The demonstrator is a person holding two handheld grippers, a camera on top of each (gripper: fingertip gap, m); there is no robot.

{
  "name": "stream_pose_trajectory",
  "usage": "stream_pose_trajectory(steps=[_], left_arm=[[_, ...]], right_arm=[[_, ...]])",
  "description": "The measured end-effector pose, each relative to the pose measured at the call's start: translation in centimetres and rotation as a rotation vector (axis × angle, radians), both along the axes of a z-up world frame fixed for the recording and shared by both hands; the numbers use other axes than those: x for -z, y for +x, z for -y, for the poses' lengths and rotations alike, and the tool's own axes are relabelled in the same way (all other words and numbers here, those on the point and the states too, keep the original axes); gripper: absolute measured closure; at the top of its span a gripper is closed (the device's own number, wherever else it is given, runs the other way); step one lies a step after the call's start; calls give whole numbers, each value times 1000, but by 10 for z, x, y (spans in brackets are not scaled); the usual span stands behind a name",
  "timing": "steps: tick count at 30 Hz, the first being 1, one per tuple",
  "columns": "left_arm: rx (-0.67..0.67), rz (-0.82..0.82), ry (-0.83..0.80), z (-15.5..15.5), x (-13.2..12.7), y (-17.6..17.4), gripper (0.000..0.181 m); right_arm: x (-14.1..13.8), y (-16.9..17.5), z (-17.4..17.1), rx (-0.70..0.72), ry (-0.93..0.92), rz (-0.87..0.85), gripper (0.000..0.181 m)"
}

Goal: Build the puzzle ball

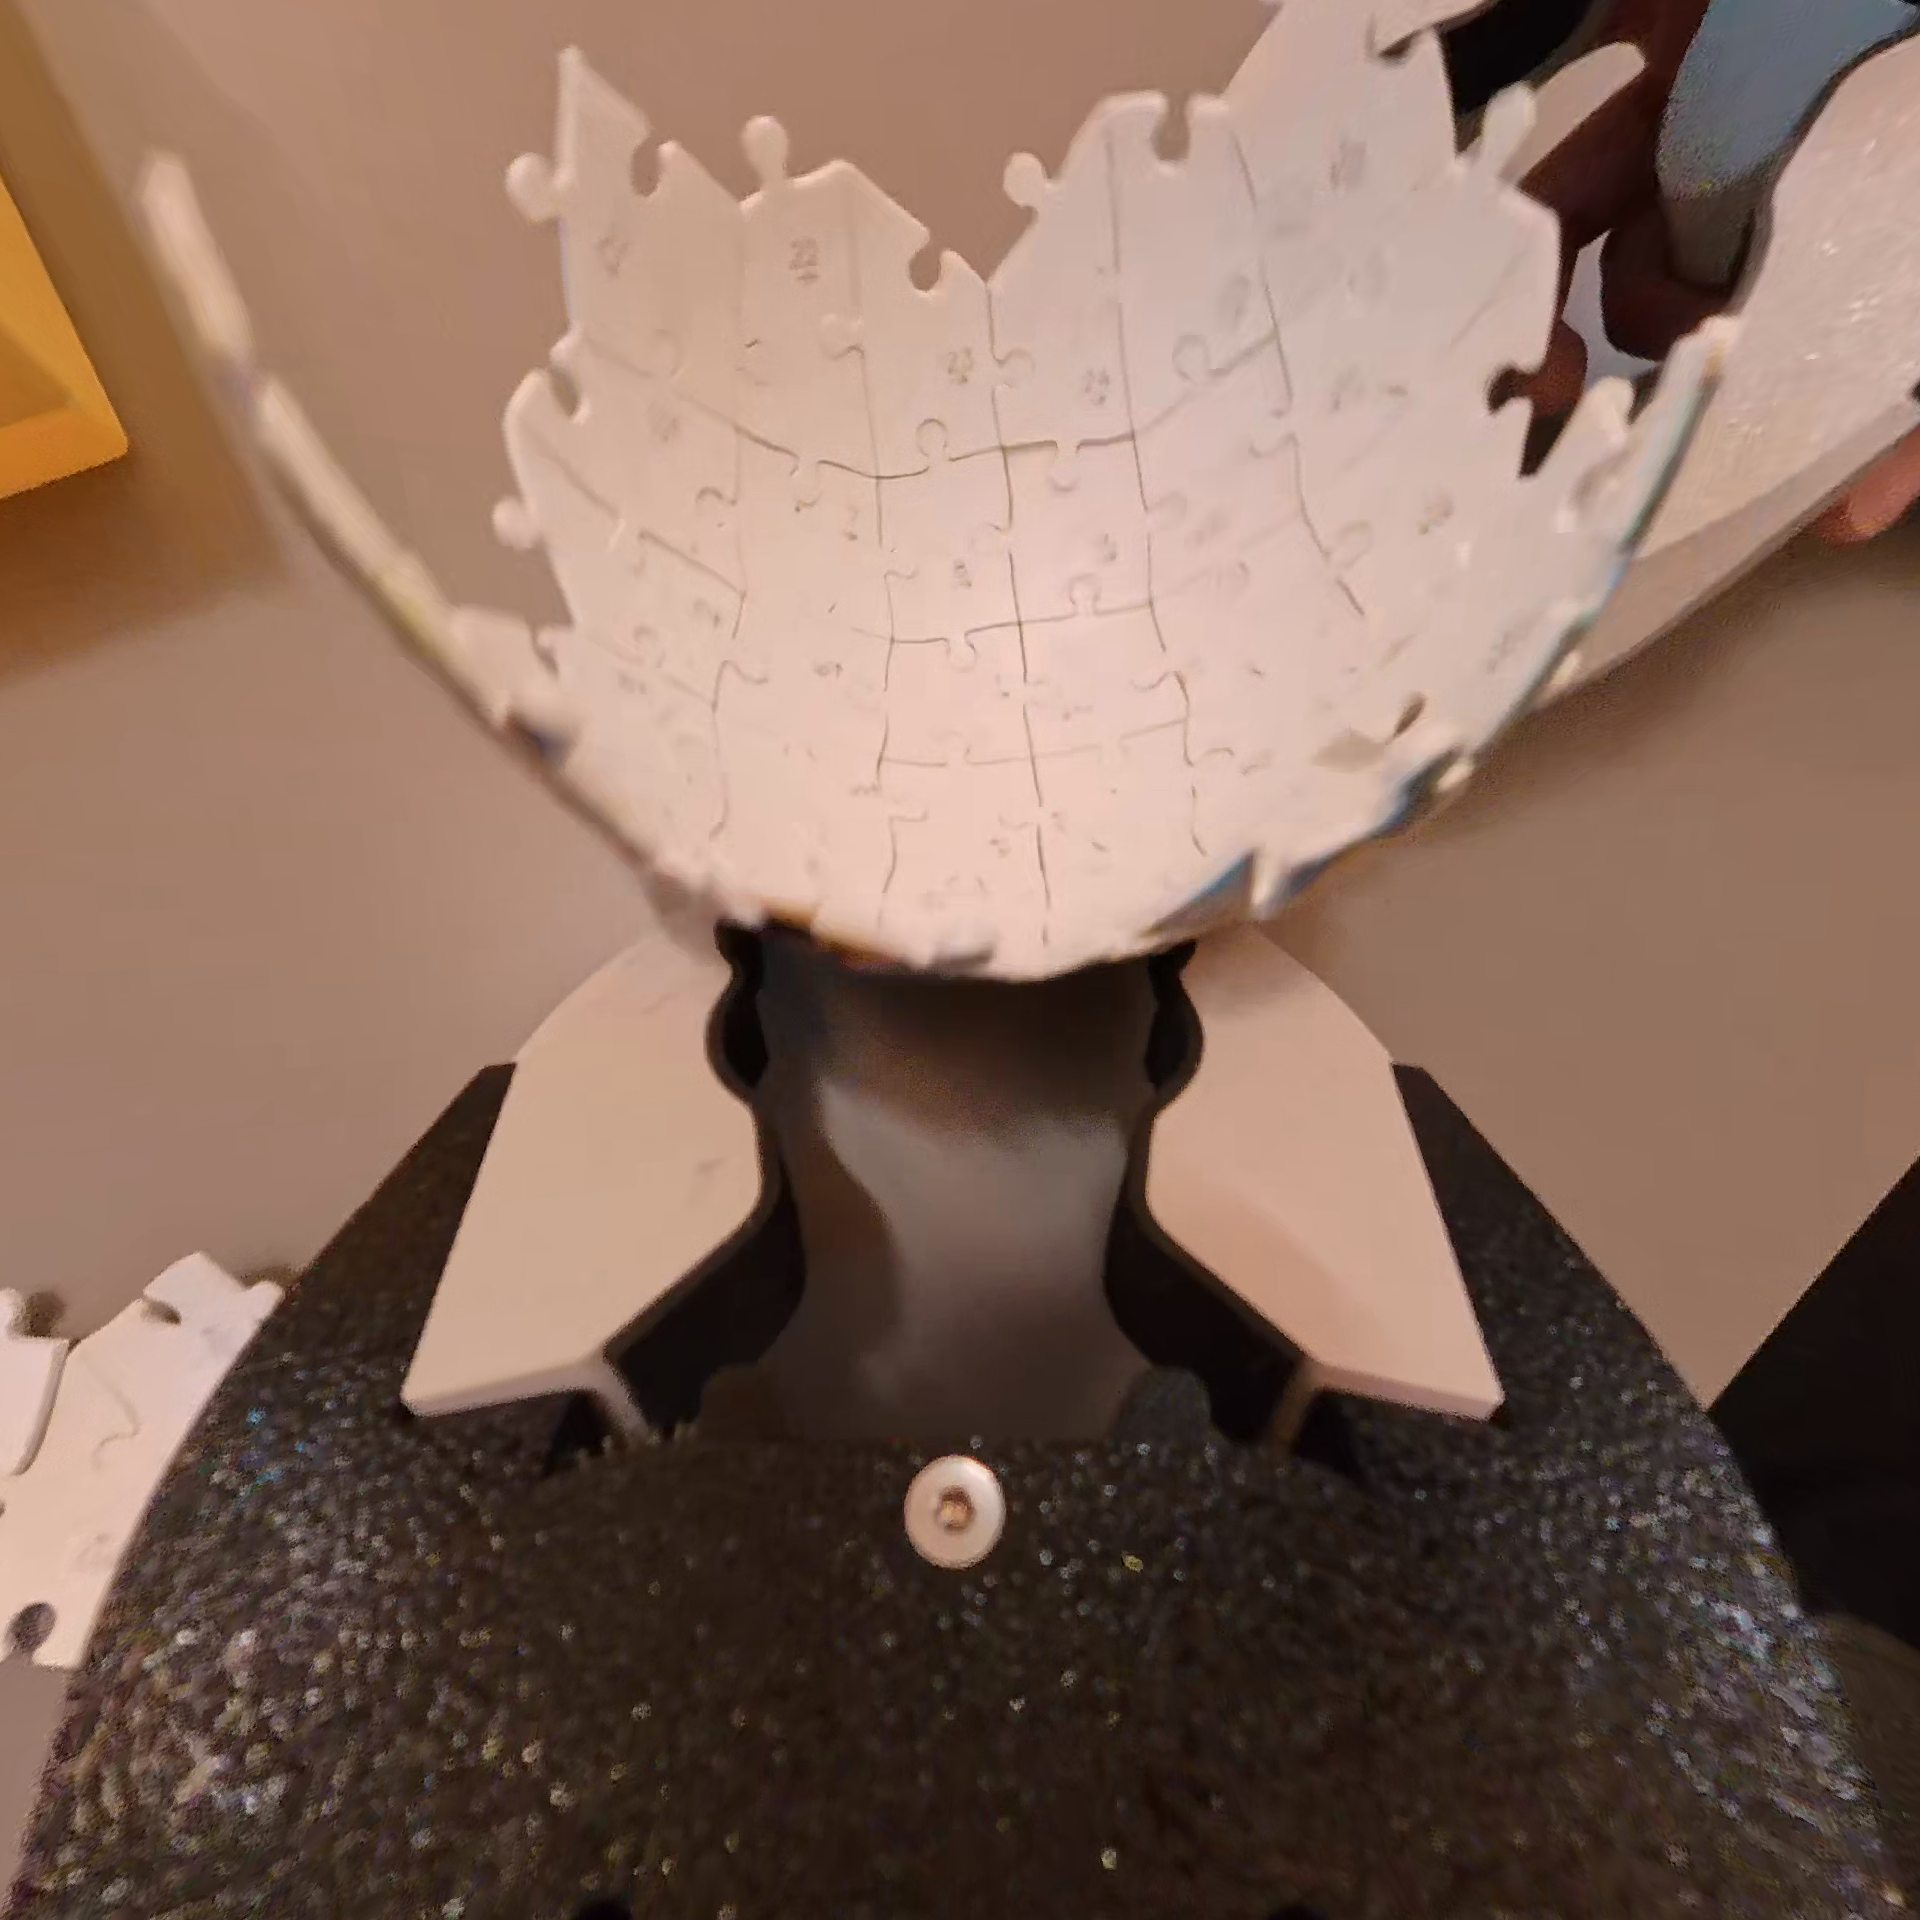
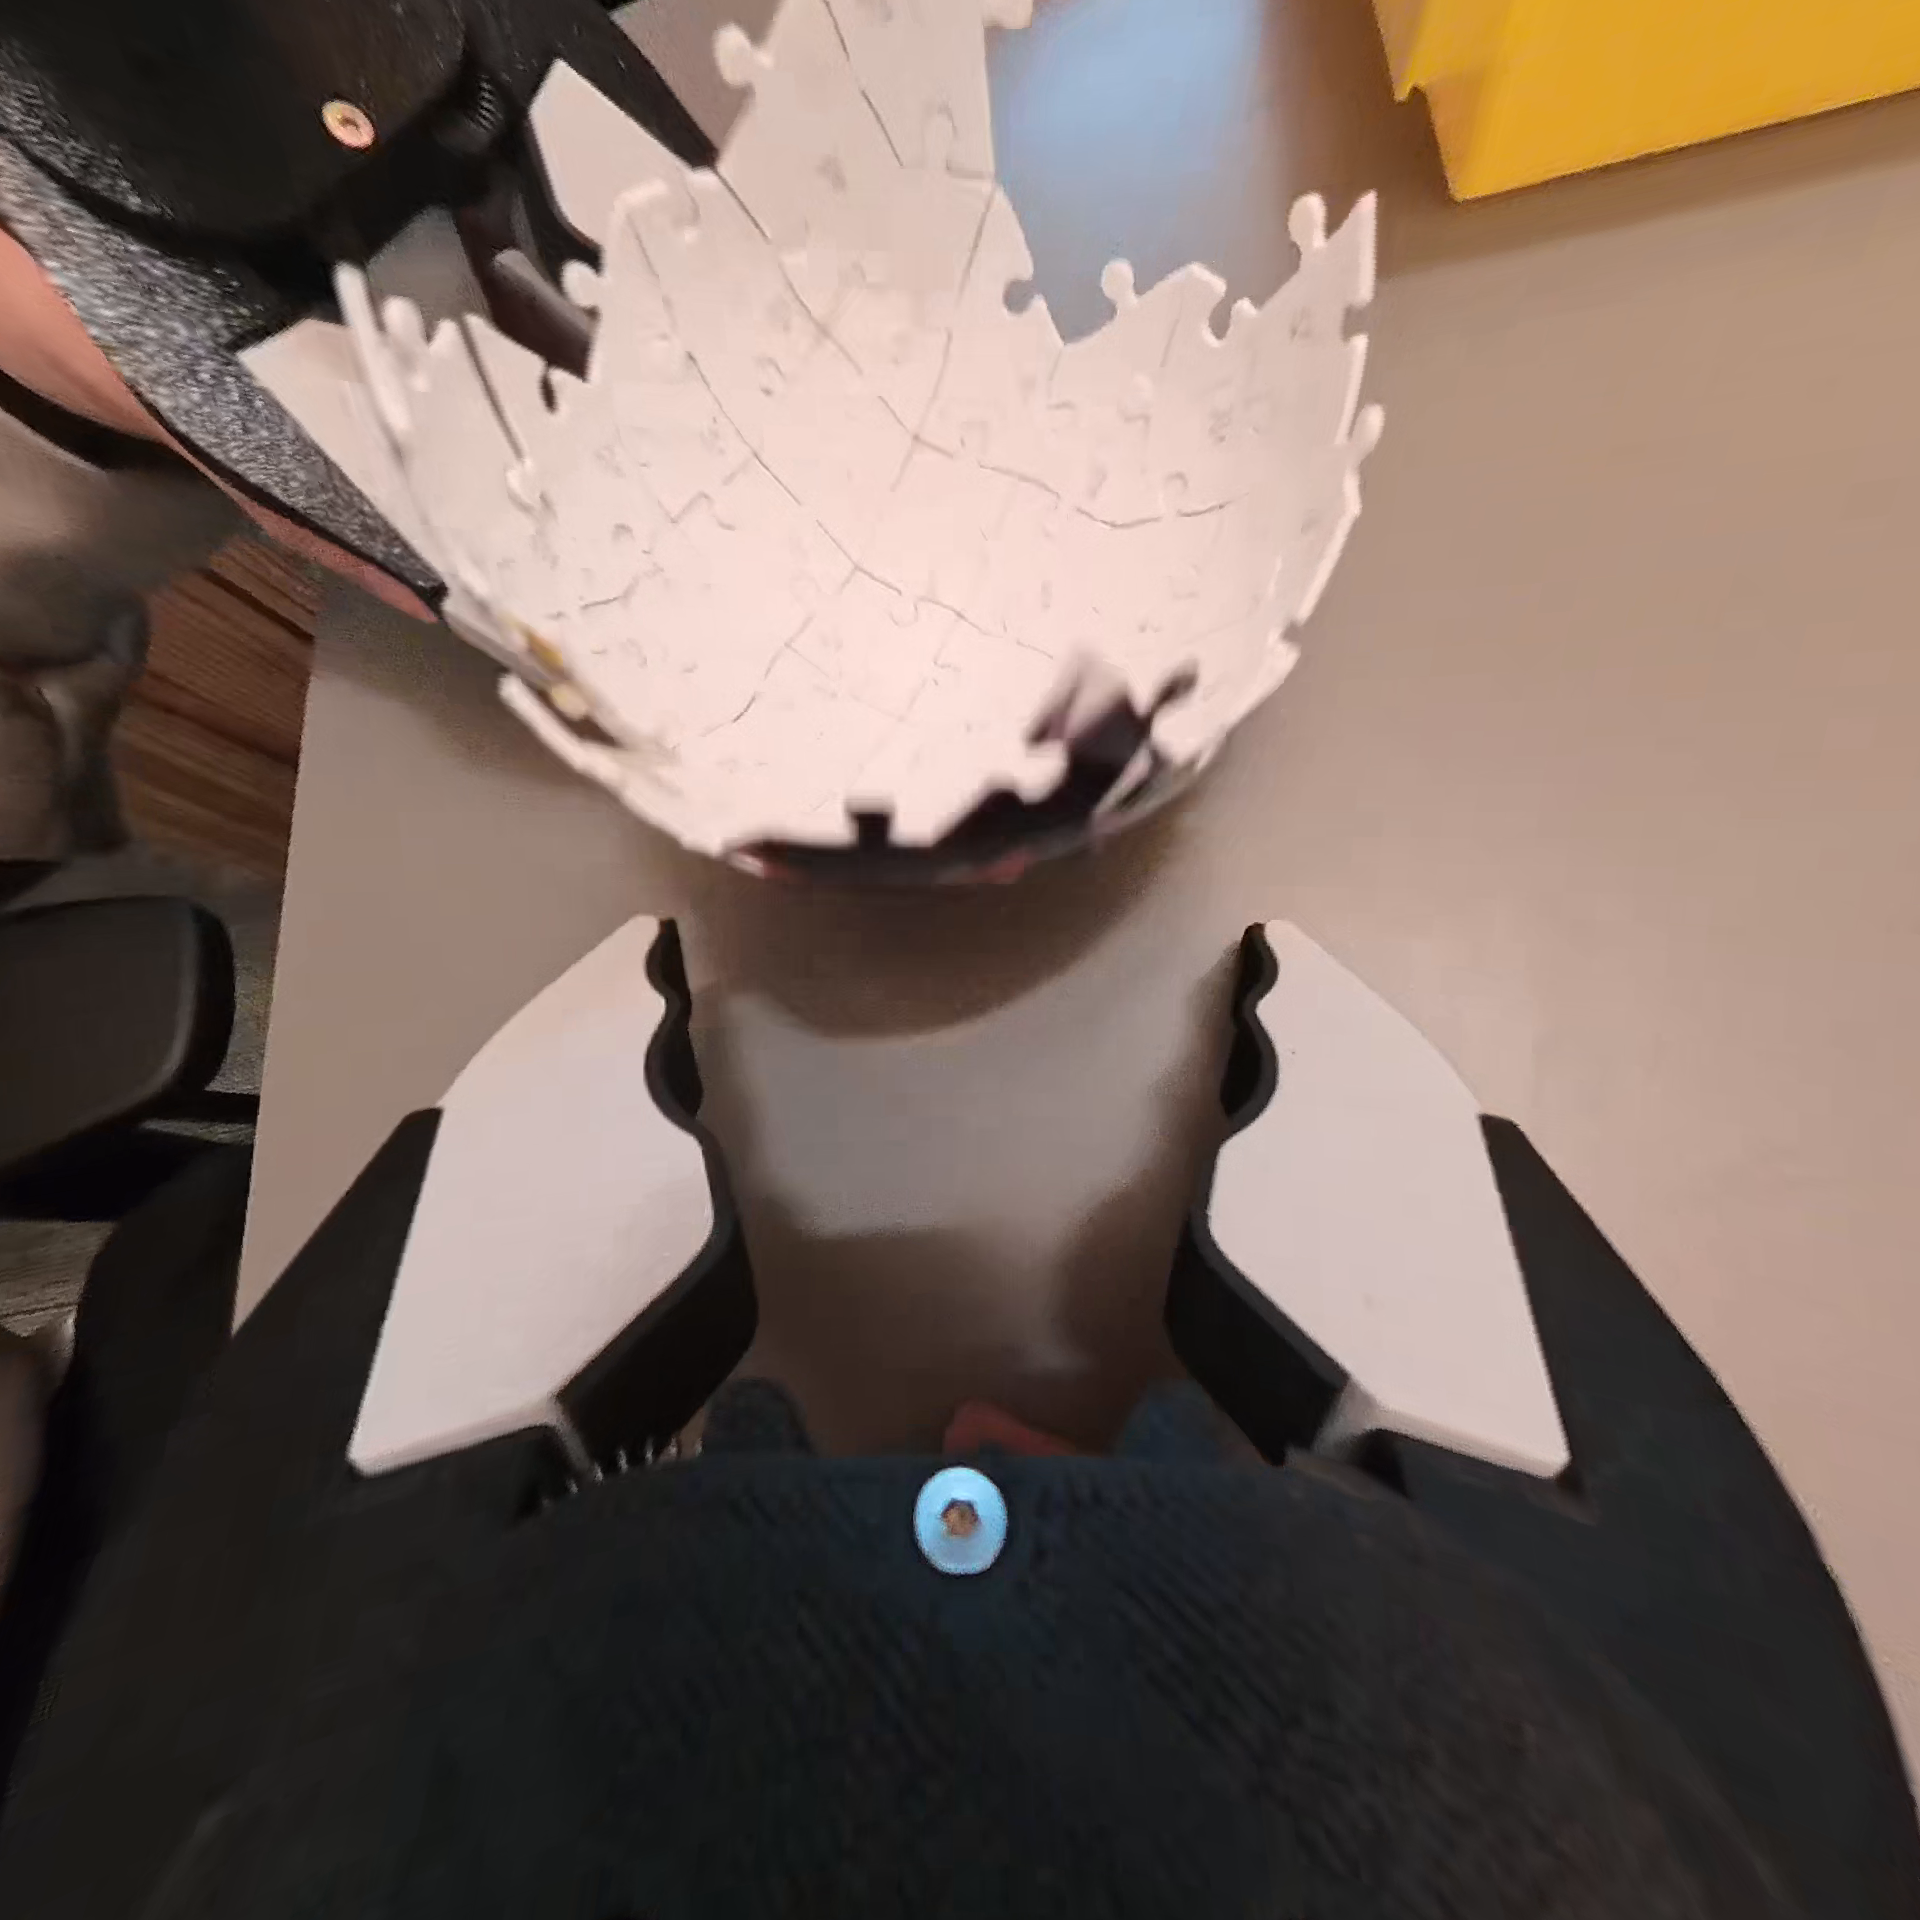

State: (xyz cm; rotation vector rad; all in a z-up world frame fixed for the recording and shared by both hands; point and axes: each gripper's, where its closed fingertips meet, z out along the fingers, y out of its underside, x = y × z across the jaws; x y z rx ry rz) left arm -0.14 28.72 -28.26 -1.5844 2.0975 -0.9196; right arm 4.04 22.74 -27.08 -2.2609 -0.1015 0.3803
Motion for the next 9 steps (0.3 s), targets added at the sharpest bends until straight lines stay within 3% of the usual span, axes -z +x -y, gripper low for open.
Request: stream_pose_trajectory(steps=[1, 9], left_arm=[[8, 1, 12, 0, 0, 0, 109], [38, -16, 38, 2, -2, -2, 111]], right_arm=[[0, -1, 0, -15, 8, 0, 80], [5, -4, -4, -79, 4, 111, 81]])
